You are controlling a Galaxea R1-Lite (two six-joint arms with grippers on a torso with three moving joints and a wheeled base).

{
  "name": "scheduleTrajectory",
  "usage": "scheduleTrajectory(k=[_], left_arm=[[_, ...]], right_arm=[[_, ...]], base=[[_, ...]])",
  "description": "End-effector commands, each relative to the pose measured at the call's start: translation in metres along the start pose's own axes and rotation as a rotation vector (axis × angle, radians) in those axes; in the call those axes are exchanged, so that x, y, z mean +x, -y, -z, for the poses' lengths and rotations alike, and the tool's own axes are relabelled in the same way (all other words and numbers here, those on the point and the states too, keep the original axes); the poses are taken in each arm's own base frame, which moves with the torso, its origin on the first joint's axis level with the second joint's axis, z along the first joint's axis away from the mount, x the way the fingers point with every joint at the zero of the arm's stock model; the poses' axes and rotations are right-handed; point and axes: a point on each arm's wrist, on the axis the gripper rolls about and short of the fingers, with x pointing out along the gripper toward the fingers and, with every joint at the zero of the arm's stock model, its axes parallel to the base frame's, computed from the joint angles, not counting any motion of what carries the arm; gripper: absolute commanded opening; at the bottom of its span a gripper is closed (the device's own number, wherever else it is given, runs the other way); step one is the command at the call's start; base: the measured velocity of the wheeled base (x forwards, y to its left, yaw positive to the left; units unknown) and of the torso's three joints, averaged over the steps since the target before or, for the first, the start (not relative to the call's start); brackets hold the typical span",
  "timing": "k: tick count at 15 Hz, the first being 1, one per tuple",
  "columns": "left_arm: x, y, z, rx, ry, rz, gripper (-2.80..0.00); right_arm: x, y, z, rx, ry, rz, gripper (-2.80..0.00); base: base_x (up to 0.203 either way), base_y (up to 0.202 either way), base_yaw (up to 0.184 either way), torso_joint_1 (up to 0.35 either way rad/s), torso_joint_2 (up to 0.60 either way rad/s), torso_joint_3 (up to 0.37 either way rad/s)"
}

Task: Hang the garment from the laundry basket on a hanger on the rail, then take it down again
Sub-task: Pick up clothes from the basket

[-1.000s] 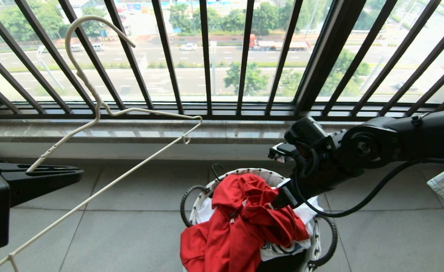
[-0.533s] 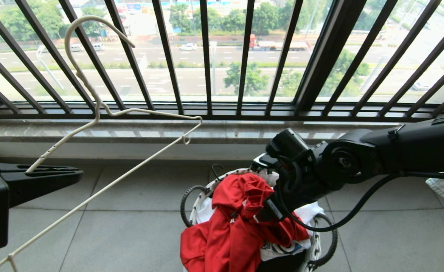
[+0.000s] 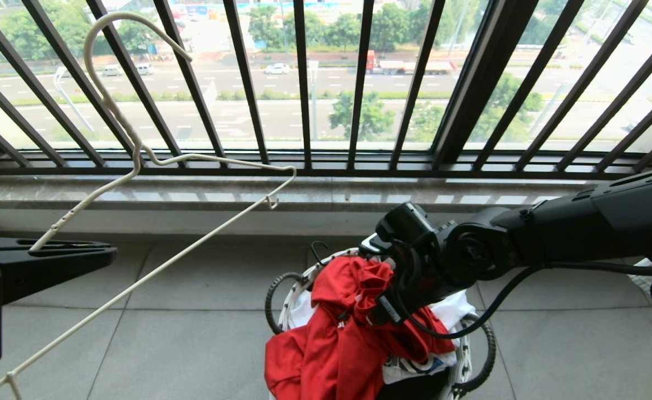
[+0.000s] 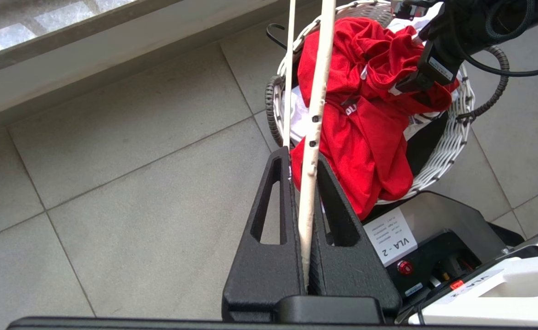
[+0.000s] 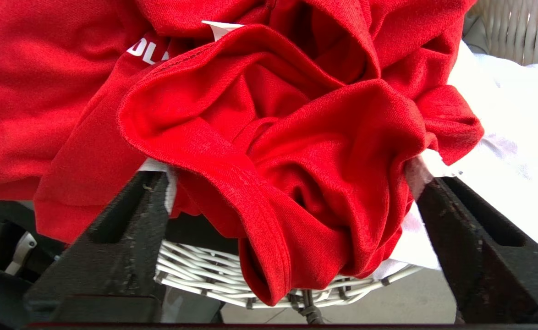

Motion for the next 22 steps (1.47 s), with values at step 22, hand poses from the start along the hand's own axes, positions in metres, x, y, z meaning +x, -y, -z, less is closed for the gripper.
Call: scheduleTrajectory(k=[22], left_arm=[[-0.008,-0.001,-0.001,0.006,0.026,0.008,-2.8]], right_arm=[[-0.124,0.007,0.012,-0.013,0.09,0.106,-2.8]], base=[[0.0,0.0,0.0,0.0,0.0,0.0]])
